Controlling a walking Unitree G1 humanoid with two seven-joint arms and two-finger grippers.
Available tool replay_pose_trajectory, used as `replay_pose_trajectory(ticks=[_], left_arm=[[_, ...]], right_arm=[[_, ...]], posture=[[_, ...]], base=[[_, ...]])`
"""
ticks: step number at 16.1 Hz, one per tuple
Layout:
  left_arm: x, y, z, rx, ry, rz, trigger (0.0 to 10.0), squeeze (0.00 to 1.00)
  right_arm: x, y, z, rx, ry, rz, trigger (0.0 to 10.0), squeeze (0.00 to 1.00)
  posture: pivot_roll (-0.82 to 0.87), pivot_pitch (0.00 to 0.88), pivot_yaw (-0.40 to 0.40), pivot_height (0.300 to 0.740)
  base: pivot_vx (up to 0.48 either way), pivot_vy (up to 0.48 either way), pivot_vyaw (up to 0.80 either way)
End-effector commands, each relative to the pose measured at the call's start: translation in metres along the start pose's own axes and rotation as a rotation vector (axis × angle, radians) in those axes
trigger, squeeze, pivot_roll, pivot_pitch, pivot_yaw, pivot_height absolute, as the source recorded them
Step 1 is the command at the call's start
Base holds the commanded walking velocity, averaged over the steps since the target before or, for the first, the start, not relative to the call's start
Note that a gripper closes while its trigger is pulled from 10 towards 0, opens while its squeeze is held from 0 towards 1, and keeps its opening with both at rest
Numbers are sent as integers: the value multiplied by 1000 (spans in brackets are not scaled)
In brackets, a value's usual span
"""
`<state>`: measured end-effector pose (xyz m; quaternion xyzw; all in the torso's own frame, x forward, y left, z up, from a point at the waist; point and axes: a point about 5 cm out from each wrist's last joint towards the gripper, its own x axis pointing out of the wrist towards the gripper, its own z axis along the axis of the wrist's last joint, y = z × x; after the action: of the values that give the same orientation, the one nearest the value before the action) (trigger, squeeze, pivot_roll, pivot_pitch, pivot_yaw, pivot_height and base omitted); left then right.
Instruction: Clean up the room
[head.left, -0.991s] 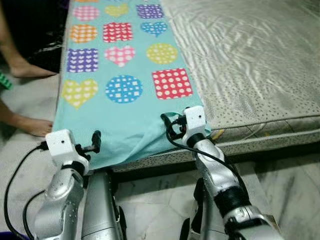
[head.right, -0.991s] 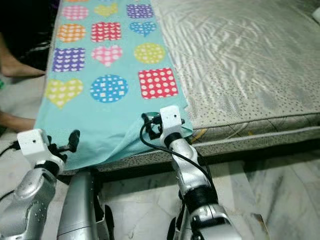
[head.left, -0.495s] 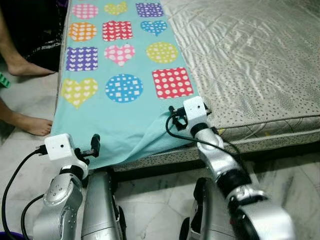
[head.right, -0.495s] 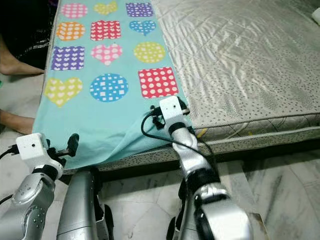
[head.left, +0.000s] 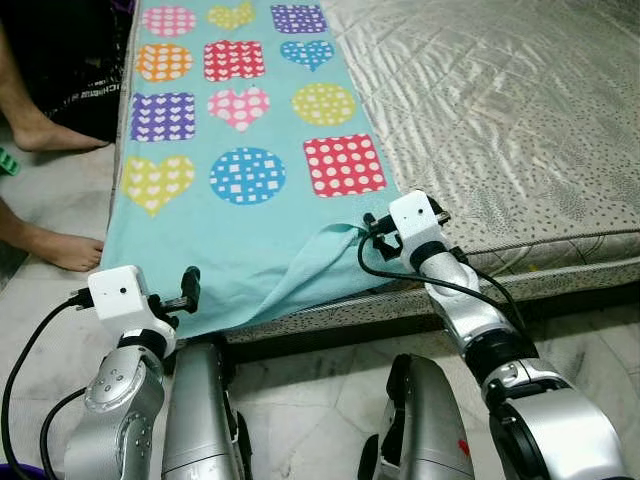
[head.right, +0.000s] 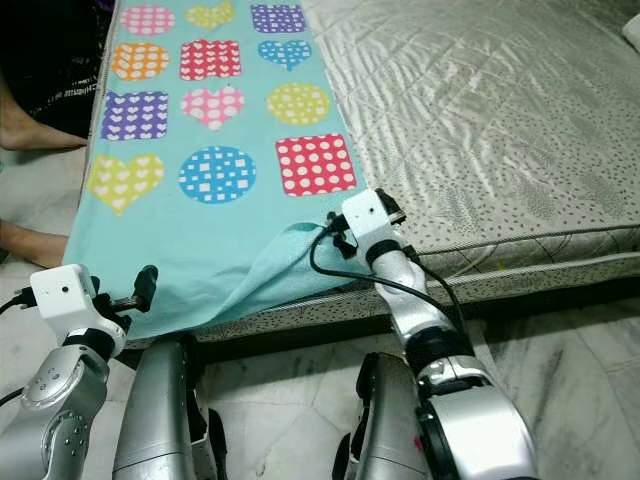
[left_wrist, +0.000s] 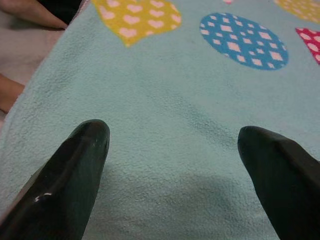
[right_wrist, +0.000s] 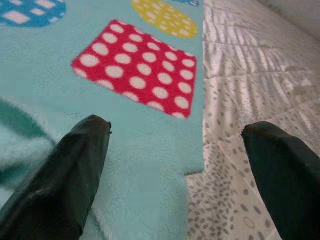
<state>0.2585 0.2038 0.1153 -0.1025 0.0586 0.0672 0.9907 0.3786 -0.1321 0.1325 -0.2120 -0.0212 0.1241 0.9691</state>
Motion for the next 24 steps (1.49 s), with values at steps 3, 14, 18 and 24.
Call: replay_pose_trajectory(ticks=[3,14,18,24], left_arm=[[-1,-5,2,-6,0,-28,10000,0],[2,0,4,0,-8,-31,10000,0],[2,-1,3,0,-7,-31,10000,0],[3,1,4,-1,-13,-24,10000,0]], right_arm=[[-11,-2,-15,42,23,51,10000,0],[-13,18,-19,34,43,84,0,0],[-9,20,-14,51,31,54,0,0],[-12,18,-16,106,32,33,0,0]], posture=[[100,237,-72,501],[102,220,-71,501],[100,223,-70,501],[98,225,-73,501]], base=[[0,0,0],[0,0,0],[0,0,0],[0,0,0]])
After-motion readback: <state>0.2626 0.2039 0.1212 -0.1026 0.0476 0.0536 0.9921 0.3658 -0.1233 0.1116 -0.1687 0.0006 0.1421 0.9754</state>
